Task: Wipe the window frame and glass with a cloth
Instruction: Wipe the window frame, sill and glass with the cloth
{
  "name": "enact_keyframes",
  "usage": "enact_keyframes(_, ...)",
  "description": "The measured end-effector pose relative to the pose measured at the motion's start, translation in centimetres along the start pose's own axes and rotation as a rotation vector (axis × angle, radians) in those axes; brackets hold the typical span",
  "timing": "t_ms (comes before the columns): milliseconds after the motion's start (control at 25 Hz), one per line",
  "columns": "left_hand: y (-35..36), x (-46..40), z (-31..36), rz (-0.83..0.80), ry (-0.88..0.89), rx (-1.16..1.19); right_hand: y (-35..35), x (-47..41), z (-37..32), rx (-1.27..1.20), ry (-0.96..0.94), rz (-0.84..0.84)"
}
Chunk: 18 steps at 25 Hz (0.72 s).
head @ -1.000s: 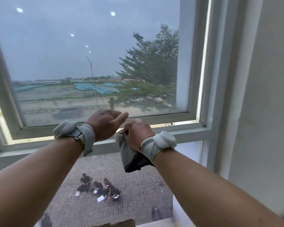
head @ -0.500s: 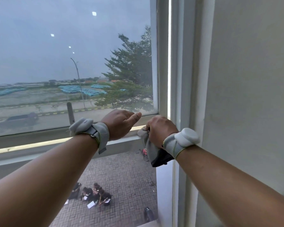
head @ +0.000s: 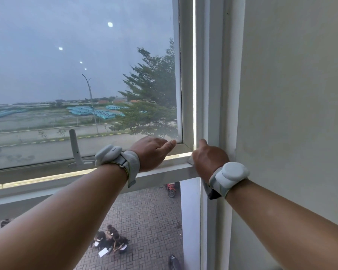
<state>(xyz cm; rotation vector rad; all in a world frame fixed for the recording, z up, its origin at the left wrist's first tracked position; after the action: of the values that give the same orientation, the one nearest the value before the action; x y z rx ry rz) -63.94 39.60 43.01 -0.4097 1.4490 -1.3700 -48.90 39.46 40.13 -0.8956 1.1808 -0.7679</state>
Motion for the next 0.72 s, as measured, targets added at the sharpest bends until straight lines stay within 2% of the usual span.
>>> enact_keyframes(120, -0.6, 0.5, 0.2, -0.008, -0.018, 0.001, 0.4, -0.3, 0.2, -0.034, -0.006, 0.009)
enact_keyframes(320, -2.4, 1.8, 0.0, 0.004, -0.024, -0.049, 0.2, -0.2, 1.7, -0.225, -0.011, 0.0)
enact_keyframes(440, -3.2, 2.0, -0.2, 0.023, -0.043, -0.029, -2.1, -0.2, 2.2, -0.385, 0.001, 0.094)
enact_keyframes(560, -3.7, 2.2, -0.7, 0.062, -0.041, -0.015, -4.2, -0.2, 0.4, -0.466, -0.053, 0.164)
enact_keyframes(720, -4.1, 2.4, -1.1, 0.072, -0.046, -0.018, -5.1, 0.3, -3.8, -0.591, -0.145, 0.167)
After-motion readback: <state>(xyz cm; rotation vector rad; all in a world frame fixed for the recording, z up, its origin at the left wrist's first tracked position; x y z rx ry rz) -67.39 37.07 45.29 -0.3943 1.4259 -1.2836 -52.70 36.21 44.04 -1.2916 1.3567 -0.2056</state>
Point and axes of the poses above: each hand's wrist, its own x-axis away from the middle knuckle, its own y-axis out of the palm, z = x × y, the point moved 6 cm from there along -x, towards the middle knuckle, and after that the axes turned 1 degree about -z, right-handed, at the moved point
